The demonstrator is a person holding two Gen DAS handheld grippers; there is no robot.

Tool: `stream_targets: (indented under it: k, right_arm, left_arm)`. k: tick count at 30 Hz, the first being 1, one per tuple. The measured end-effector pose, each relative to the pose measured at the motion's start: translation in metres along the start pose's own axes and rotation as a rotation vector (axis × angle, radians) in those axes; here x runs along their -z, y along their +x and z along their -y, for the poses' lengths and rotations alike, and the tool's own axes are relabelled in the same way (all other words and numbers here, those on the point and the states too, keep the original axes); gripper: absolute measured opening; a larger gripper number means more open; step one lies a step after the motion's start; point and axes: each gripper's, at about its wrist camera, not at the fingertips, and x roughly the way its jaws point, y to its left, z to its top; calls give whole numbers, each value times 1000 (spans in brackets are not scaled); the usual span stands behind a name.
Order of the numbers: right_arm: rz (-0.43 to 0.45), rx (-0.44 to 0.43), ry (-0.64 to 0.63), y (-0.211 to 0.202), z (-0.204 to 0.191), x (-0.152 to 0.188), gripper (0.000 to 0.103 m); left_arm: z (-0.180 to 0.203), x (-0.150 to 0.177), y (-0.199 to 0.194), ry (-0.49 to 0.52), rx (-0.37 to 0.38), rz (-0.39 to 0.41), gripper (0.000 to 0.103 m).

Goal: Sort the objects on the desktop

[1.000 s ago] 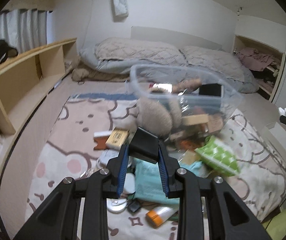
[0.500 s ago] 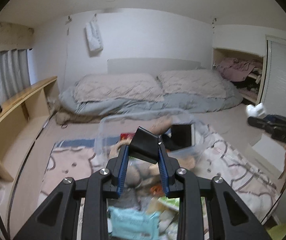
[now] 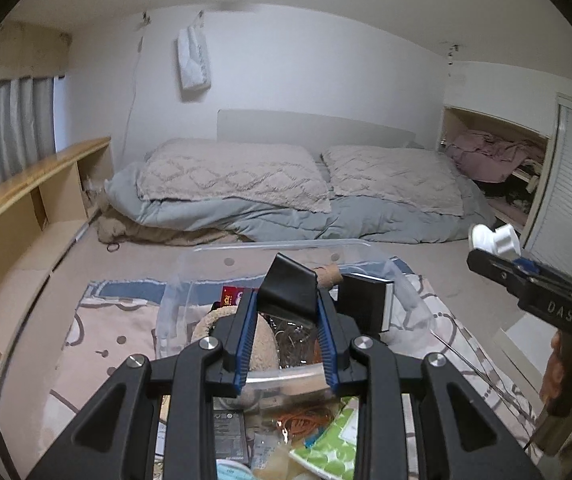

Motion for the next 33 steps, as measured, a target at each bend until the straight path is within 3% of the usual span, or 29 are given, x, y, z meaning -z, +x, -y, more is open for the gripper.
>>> stream_targets:
  k: [5, 9, 16, 24, 30, 31, 32, 33]
  right_arm:
    - [-29, -17, 45, 27, 7, 10, 56]
    - [-58, -28, -5, 46, 0, 17, 56]
    - [-111, -61, 3, 81, 4, 25, 56]
    - [-157, -74, 25, 107, 16, 32, 56]
    - [-179, -75, 27, 115, 17, 36, 56]
    - [-182, -75, 24, 115, 16, 37, 56]
    - [-184, -75, 21, 116, 16, 37, 56]
    - [-186, -74, 18, 116, 16, 38, 56]
  left_arm:
    - [-19, 8, 43, -56, 21, -63, 29]
    - [-38, 25, 79, -114, 42, -128, 29]
    - [-56, 40, 137, -139, 10, -251, 29]
    - [-69, 39, 168, -179, 7, -296, 29]
    - [-74, 36, 178, -184, -49, -292, 30]
    - [-75, 36, 179, -186, -64, -292, 41]
    - [-76, 36, 180, -195, -83, -298, 64]
    - [-78, 36, 179, -210, -88, -296, 72]
